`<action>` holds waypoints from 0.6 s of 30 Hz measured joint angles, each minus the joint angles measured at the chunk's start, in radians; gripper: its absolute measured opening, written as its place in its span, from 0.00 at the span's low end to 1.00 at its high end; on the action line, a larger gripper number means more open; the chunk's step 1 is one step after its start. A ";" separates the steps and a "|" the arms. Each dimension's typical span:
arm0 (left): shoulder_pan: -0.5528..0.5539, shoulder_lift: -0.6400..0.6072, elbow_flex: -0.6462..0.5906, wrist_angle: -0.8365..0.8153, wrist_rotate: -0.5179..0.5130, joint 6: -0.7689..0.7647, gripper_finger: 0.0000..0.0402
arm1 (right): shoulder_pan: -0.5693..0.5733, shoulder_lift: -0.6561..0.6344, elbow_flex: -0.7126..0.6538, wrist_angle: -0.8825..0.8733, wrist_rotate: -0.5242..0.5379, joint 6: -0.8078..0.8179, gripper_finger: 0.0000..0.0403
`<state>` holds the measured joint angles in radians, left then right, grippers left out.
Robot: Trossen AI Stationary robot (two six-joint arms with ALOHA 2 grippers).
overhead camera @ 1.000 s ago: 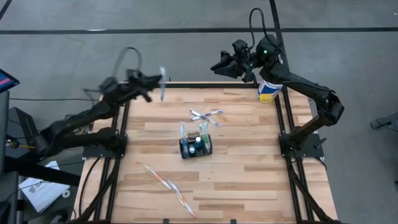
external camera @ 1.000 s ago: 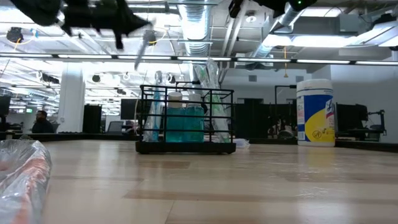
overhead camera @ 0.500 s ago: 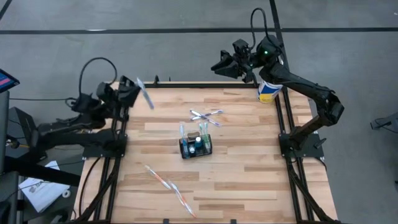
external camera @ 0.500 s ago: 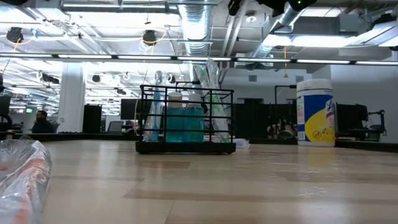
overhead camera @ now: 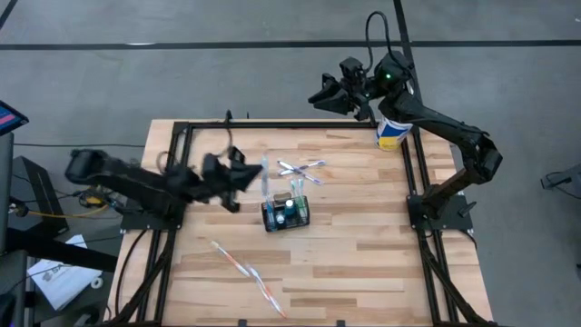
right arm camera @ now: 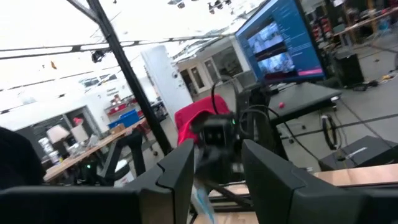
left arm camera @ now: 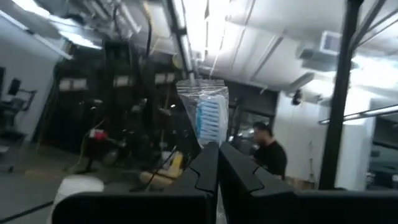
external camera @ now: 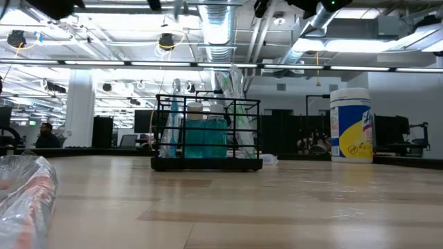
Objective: Pick & Place toothbrushing station
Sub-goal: Put the blue toothbrush into the mesh organizer
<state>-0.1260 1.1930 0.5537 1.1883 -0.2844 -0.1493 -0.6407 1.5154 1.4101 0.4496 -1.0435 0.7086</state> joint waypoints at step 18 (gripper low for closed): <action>-0.128 0.306 -0.137 0.383 -0.260 0.065 0.00 | 0.036 0.000 0.000 -0.056 -0.059 -0.001 0.31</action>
<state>-0.2539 1.4989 0.4167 1.5710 -0.5442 -0.0844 -0.6046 1.5158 1.4101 0.3935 -1.1026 0.7074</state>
